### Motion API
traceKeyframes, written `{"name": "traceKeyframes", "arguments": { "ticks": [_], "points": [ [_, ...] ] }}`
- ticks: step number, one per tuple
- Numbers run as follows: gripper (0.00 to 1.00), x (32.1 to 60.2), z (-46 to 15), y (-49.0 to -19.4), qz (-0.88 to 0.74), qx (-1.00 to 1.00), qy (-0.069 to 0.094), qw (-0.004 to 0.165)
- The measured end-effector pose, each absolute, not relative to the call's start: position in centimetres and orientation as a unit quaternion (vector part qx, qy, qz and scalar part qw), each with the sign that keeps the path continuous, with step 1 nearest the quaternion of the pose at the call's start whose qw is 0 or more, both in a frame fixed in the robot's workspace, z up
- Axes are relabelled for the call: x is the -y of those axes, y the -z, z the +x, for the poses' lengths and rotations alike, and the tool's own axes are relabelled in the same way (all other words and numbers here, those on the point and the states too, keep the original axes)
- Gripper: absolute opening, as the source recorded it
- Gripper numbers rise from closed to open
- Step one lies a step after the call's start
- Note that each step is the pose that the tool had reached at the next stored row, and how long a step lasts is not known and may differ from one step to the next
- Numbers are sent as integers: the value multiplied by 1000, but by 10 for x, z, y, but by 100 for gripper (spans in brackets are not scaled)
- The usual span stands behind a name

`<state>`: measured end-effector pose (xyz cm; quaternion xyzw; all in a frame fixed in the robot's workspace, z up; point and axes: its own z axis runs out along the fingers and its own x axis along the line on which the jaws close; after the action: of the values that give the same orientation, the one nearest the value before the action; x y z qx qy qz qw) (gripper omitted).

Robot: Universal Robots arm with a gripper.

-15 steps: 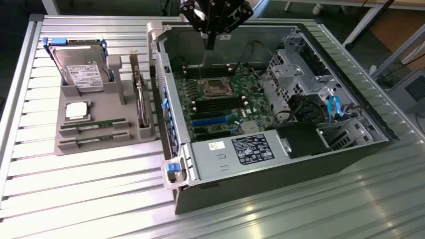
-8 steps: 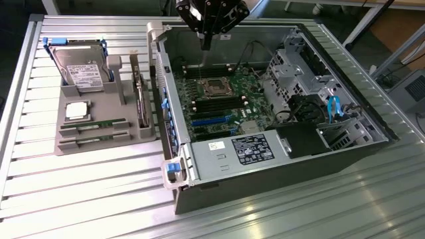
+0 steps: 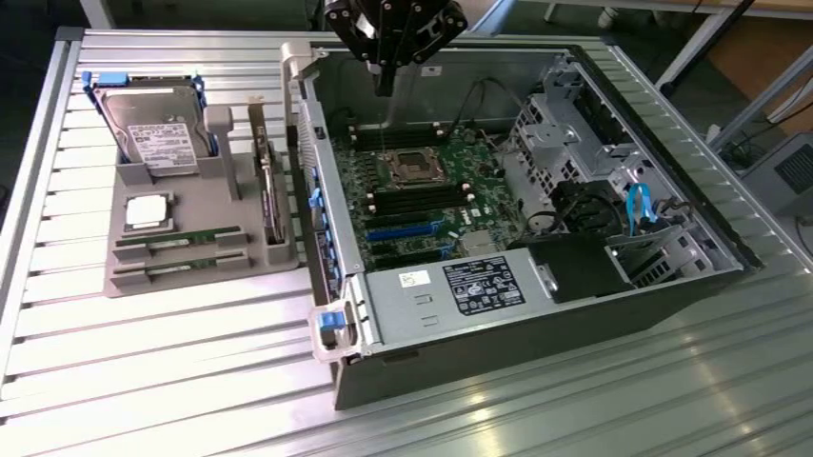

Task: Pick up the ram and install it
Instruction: 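Reach for the ram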

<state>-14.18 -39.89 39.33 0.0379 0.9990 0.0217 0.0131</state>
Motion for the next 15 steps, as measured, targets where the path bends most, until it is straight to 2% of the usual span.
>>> {"name": "traceKeyframes", "arguments": {
  "ticks": [15],
  "points": [
    [10, 399, -163, -393, 38, -999, -22, 13]
  ]
}}
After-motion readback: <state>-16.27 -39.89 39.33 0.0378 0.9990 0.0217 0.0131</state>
